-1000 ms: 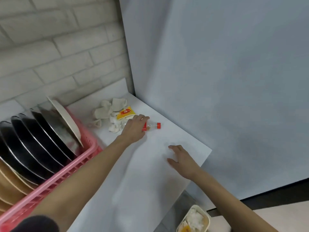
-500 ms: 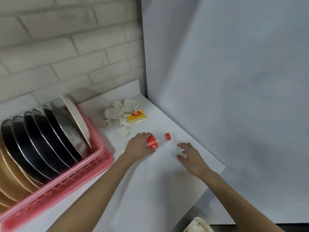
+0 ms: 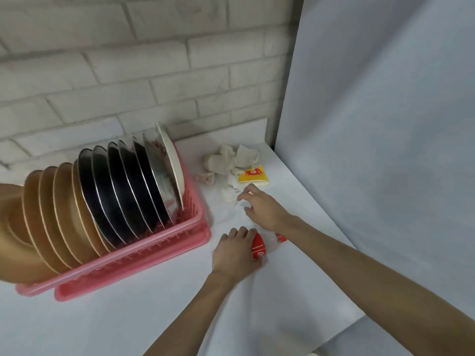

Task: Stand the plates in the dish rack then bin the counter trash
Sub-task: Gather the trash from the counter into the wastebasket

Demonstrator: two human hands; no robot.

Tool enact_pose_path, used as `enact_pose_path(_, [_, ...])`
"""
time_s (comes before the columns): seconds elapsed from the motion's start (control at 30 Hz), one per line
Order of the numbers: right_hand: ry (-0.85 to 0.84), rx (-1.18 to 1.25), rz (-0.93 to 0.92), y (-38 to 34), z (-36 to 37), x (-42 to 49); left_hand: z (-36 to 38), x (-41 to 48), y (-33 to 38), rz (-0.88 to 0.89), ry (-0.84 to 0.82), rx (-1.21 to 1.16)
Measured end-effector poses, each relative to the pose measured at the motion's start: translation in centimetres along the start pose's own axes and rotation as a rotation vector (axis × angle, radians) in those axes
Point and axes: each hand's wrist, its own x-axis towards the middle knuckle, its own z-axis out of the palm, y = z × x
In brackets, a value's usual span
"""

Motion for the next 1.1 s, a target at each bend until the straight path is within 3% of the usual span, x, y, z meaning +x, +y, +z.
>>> enact_pose_path(0.23, [-0.041, -0.412, 0.001, -1.4, 3.4, 5.4, -0.7, 0.0, 0.1, -0.015, -0.052, 0.011])
enact_pose_path(0.4, [-0.135, -0.435, 0.015, -0.9, 4.7, 5.8, -0.7, 0.1, -0.1, -0.013, -0.057, 0.016])
enact_pose_path(0.53, [-0.153, -0.223, 0.027, -0.5, 4.3, 4.6, -0.6, 0.0, -0.2, -0.012, -0.047, 0.029])
enact_pose_path(0.67, [-0.037, 0.108, 0.082, 0.1, 2.1, 2.0, -0.5, 0.0, -0.3, 0.008, -0.023, 0.039])
enact_pose_path(0.9, [0.169, 0.686, 0.418, 1.5, -2.2, -3.4, -0.2, 0.0, -0.4, 0.072, -0.004, 0.051])
enact_pose_path(1.1, [0.289, 0.887, 0.504, 2.6, -3.9, -11.0, 0.1, -0.7, -0.2, 0.111, -0.023, 0.014])
